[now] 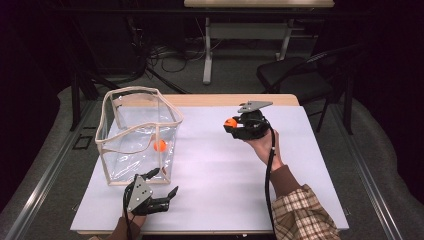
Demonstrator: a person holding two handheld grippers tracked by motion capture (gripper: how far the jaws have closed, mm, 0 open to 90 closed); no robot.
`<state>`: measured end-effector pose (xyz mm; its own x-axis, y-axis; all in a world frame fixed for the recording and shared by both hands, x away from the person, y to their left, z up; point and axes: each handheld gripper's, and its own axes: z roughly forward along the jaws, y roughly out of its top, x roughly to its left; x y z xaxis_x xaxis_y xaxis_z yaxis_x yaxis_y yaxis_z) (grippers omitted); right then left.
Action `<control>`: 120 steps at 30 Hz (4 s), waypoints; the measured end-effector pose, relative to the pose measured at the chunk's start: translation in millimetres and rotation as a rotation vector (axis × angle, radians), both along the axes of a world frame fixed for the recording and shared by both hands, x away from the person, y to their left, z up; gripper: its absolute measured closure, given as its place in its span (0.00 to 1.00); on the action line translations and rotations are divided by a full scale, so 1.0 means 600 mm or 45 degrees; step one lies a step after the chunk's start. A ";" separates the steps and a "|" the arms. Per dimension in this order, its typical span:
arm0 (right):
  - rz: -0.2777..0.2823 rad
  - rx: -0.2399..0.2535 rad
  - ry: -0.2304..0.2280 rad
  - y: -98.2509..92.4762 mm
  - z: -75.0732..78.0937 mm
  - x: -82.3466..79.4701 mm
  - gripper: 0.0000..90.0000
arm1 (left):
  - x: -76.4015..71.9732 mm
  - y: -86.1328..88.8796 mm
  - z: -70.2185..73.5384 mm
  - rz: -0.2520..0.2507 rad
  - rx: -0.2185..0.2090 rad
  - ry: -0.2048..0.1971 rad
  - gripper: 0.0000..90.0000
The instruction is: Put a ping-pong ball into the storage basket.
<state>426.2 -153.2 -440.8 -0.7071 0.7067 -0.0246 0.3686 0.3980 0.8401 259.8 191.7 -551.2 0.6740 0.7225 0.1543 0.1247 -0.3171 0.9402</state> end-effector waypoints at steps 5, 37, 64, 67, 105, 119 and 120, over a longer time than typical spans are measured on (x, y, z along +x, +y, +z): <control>0.006 0.002 0.001 0.004 0.001 0.003 0.57 | 0.000 0.001 0.001 0.002 0.002 -0.003 0.17; 0.062 0.002 -0.036 0.050 0.026 0.014 0.57 | -0.001 0.001 0.001 0.004 0.000 -0.006 0.17; 0.086 0.004 -0.057 0.073 0.041 0.025 0.57 | -0.001 0.001 0.001 0.003 -0.005 -0.003 0.17; 0.091 0.004 -0.065 0.076 0.045 0.025 0.57 | -0.001 0.001 0.001 0.002 -0.003 -0.004 0.17; 0.123 -0.001 -0.099 0.110 0.070 0.033 0.57 | 0.000 0.000 0.001 0.000 -0.006 -0.004 0.17; 0.132 0.002 -0.111 0.121 0.080 0.038 0.57 | 0.000 0.000 0.000 -0.002 -0.003 -0.002 0.17; 0.132 0.003 -0.113 0.123 0.080 0.039 0.57 | 0.000 0.000 0.000 -0.001 -0.002 -0.003 0.17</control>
<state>449.5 -79.6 -392.7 -0.7714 0.6301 -0.0890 0.2495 0.4282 0.8686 259.7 191.8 -551.0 0.6743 0.7222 0.1542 0.1226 -0.3154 0.9410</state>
